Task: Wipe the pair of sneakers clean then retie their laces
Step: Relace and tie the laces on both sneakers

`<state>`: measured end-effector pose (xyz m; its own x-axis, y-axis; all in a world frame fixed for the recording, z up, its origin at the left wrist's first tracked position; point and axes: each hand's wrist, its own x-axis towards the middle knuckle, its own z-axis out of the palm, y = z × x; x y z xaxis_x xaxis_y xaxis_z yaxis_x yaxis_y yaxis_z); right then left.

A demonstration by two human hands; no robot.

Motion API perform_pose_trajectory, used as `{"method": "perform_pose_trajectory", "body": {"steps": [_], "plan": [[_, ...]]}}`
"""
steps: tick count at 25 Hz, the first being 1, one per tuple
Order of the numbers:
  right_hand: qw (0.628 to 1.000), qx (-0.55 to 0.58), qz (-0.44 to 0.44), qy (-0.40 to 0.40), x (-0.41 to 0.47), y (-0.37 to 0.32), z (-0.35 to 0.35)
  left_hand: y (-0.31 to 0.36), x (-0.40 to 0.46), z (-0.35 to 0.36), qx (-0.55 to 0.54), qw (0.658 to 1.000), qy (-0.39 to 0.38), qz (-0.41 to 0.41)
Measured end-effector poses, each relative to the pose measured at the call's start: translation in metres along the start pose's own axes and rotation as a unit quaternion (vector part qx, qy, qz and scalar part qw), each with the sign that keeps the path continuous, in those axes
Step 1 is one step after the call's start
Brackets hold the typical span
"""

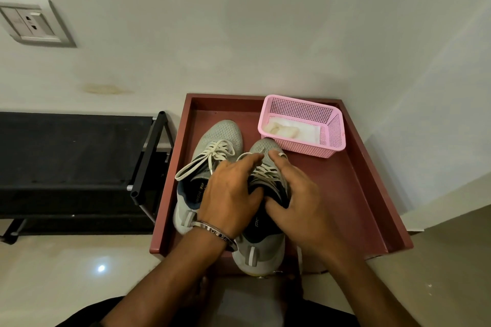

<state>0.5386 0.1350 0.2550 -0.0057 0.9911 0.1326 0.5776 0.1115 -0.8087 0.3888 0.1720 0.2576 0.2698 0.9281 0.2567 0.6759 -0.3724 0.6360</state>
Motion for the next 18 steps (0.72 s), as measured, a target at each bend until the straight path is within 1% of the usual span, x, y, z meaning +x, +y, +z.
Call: {"method": "perform_pose_trajectory", "body": {"steps": [2, 3, 4, 5, 6, 8, 10, 12, 14, 15, 16, 17, 18], "plan": [[0.989, 0.144, 0.014, -0.022, 0.002, -0.008, -0.003, -0.001, 0.004, 0.001, -0.037, 0.999, -0.021, 0.013], [0.98, 0.199, 0.014, -0.026, 0.004, -0.01, -0.005, 0.0, 0.005, 0.002, -0.048, 0.998, -0.033, 0.026], [0.974, 0.227, 0.007, -0.025, 0.006, -0.012, -0.007, 0.002, 0.005, 0.002, -0.063, 0.996, -0.045, 0.032], [0.973, 0.23, -0.012, -0.024, 0.01, -0.013, -0.009, 0.005, 0.006, 0.003, -0.085, 0.994, -0.056, 0.033], [0.977, 0.207, -0.037, -0.023, 0.013, -0.014, -0.009, 0.007, 0.007, 0.004, -0.109, 0.992, -0.058, 0.027], [0.983, 0.159, -0.082, -0.029, 0.018, -0.015, -0.006, 0.009, 0.01, 0.006, -0.151, 0.988, -0.04, 0.003], [0.984, 0.152, -0.088, -0.036, 0.02, -0.012, -0.003, 0.009, 0.012, 0.01, -0.182, 0.983, -0.018, -0.032], [0.988, 0.134, -0.07, -0.011, 0.023, -0.004, -0.003, 0.011, 0.014, 0.013, -0.192, 0.98, -0.005, -0.056], [0.995, 0.078, -0.021, 0.054, 0.025, 0.004, -0.012, 0.013, 0.014, 0.014, -0.199, 0.978, -0.004, -0.062], [0.993, 0.051, 0.04, 0.1, 0.026, 0.009, -0.018, 0.013, 0.014, 0.014, -0.201, 0.977, -0.005, -0.066], [0.98, 0.04, 0.125, 0.148, 0.028, 0.012, -0.023, 0.013, 0.014, 0.014, -0.2, 0.977, -0.006, -0.072], [0.957, 0.064, 0.207, 0.192, 0.031, 0.019, -0.027, 0.013, 0.014, 0.015, -0.2, 0.977, -0.007, -0.076], [0.928, 0.112, 0.273, 0.23, 0.035, 0.026, -0.029, 0.013, 0.014, 0.016, -0.198, 0.977, -0.009, -0.079]]}}
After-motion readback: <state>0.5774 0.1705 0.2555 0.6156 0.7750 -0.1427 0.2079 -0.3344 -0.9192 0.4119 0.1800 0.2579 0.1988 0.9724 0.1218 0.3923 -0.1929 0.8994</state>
